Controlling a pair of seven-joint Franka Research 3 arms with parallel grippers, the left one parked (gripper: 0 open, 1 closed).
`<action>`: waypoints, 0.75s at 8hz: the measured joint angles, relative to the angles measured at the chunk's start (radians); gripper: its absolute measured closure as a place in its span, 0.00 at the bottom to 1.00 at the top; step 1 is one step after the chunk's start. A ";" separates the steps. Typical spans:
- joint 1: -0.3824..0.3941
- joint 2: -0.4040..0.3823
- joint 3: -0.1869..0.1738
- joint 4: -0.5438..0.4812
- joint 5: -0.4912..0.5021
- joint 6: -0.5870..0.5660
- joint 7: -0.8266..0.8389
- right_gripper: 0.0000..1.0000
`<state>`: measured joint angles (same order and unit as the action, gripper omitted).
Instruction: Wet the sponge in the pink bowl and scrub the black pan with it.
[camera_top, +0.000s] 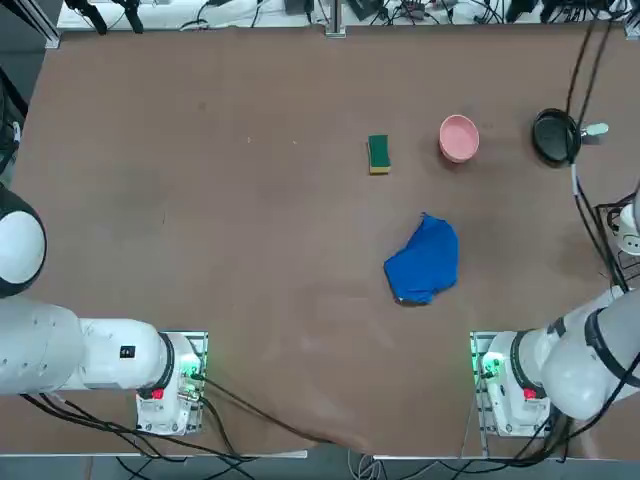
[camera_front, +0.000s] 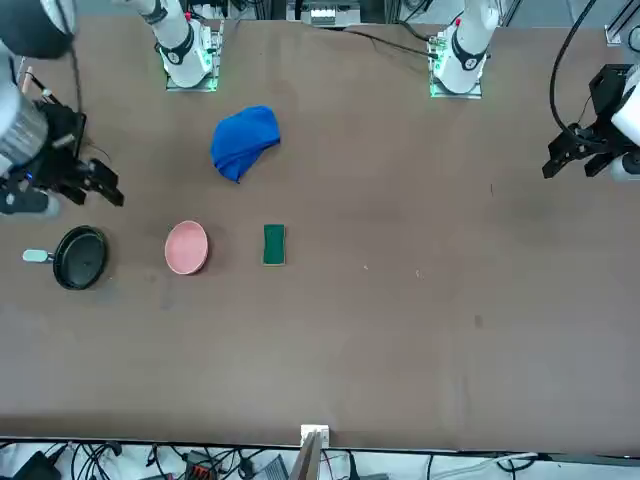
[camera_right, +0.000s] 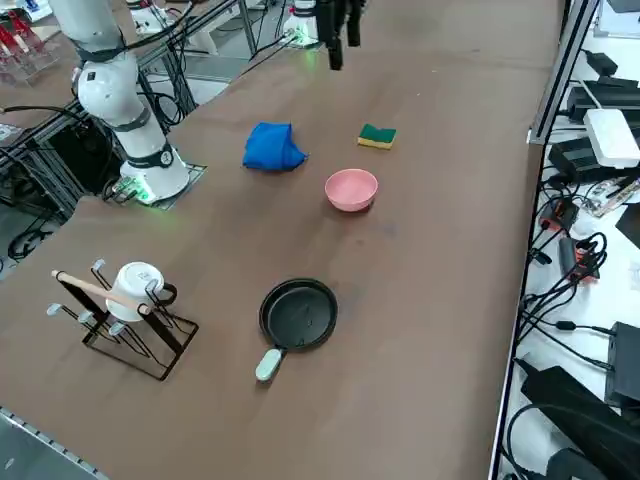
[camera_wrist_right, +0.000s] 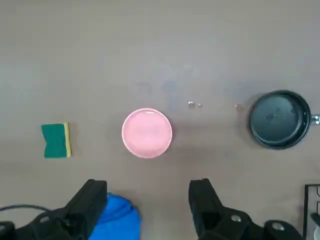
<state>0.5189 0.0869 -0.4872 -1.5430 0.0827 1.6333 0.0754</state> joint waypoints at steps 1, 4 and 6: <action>-0.131 -0.027 0.121 0.000 -0.016 -0.014 -0.004 0.00; -0.326 -0.073 0.346 -0.006 -0.061 -0.073 -0.010 0.00; -0.393 -0.116 0.422 -0.053 -0.075 -0.077 -0.007 0.00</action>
<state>0.1255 -0.0294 -0.0653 -1.5962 0.0077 1.5563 0.0681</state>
